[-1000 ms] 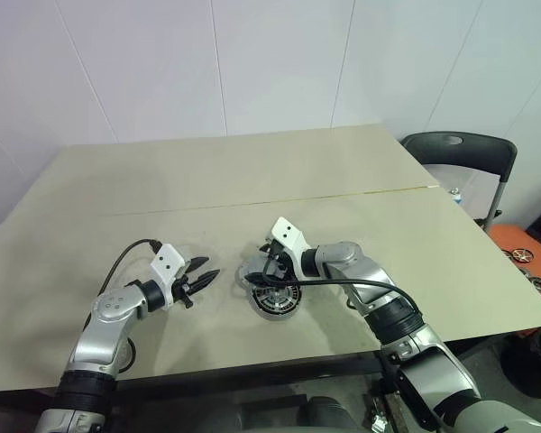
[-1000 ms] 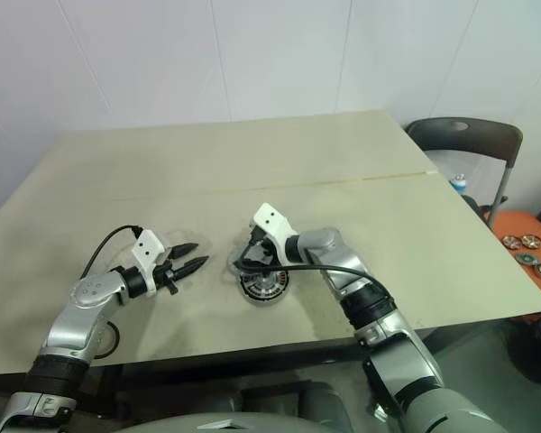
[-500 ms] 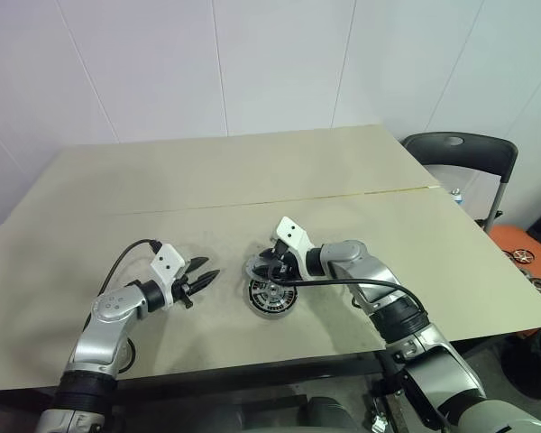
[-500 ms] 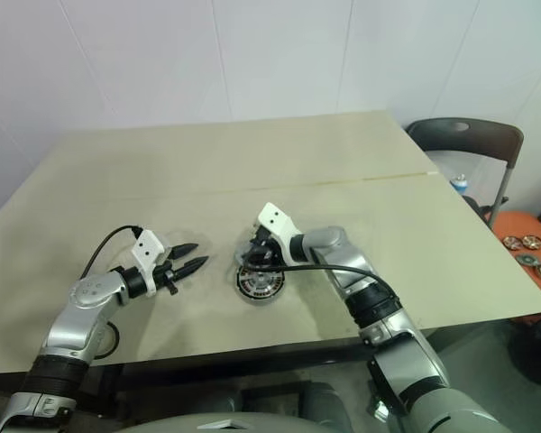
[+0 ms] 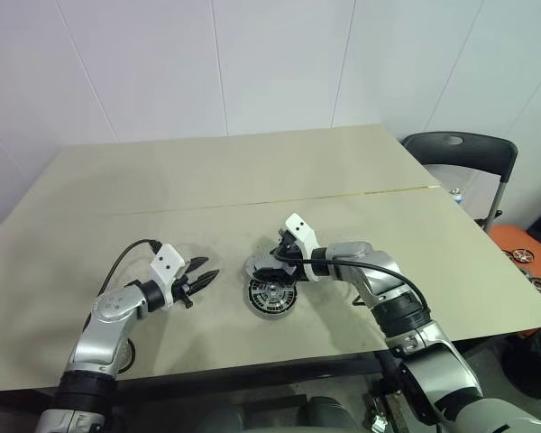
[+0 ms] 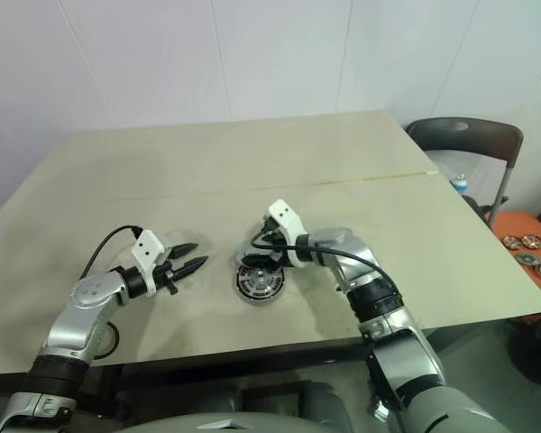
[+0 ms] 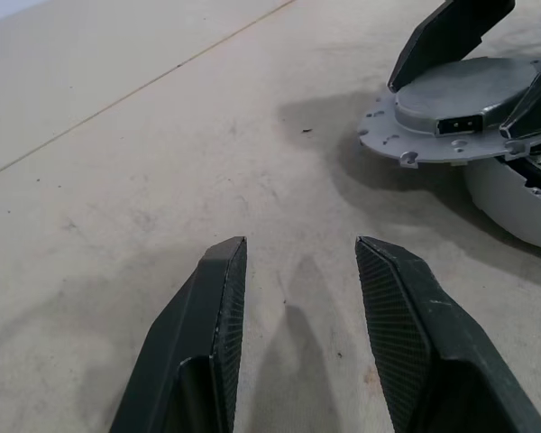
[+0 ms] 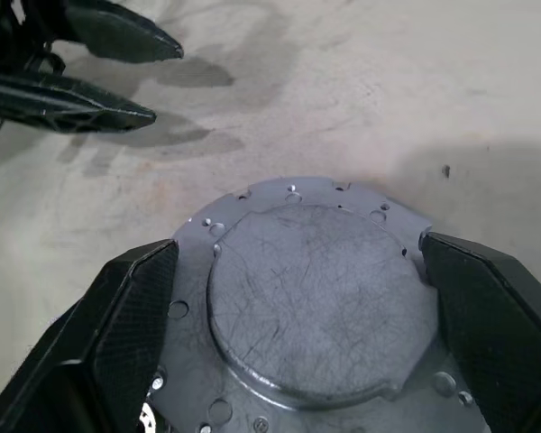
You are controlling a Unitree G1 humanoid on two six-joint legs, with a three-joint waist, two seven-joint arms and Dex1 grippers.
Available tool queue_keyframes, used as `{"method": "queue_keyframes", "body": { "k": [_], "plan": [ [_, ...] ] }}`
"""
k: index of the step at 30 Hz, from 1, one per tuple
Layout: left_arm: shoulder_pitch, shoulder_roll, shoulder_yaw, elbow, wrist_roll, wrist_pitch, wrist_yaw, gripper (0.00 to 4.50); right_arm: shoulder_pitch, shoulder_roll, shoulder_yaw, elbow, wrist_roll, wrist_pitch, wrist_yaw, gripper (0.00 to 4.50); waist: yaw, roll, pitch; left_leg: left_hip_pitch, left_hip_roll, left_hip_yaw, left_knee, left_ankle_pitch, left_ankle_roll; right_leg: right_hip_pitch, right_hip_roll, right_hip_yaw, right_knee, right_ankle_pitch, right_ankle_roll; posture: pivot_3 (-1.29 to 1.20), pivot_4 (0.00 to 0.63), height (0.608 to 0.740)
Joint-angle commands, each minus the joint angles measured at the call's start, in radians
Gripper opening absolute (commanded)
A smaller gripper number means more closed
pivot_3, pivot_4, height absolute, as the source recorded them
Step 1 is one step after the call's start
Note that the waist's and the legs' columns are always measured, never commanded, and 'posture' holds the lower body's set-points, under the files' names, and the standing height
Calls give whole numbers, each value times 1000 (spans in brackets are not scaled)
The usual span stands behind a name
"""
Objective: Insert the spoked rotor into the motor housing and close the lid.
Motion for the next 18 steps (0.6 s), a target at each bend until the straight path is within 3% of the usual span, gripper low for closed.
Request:
{"method": "queue_keyframes", "body": {
  "k": [1,5,7,18],
  "plan": [
    [-15,6,11,-13,3,-19,9,2054,16,24,-8,-26,29,24,-17,4463,0,0,0,0,0,0,0,0,0,0,0,0,0,0,0,0,0,740],
    [-18,7,10,-10,4,-22,12,2054,19,34,-10,-21,35,12,-22,3954,0,0,0,0,0,0,0,0,0,0,0,0,0,0,0,0,0,740],
    [-21,9,11,-7,5,-23,12,2054,13,28,-3,-18,30,-2,-17,3286,-1,0,0,0,0,0,-1,0,0,0,0,0,-1,0,0,0,0,740],
    [-22,9,10,-6,5,-28,16,2054,-5,-1,-94,-83,169,-107,151,3250,-1,0,1,0,0,0,-1,0,0,0,0,0,-1,0,0,0,0,740]
  ]
}}
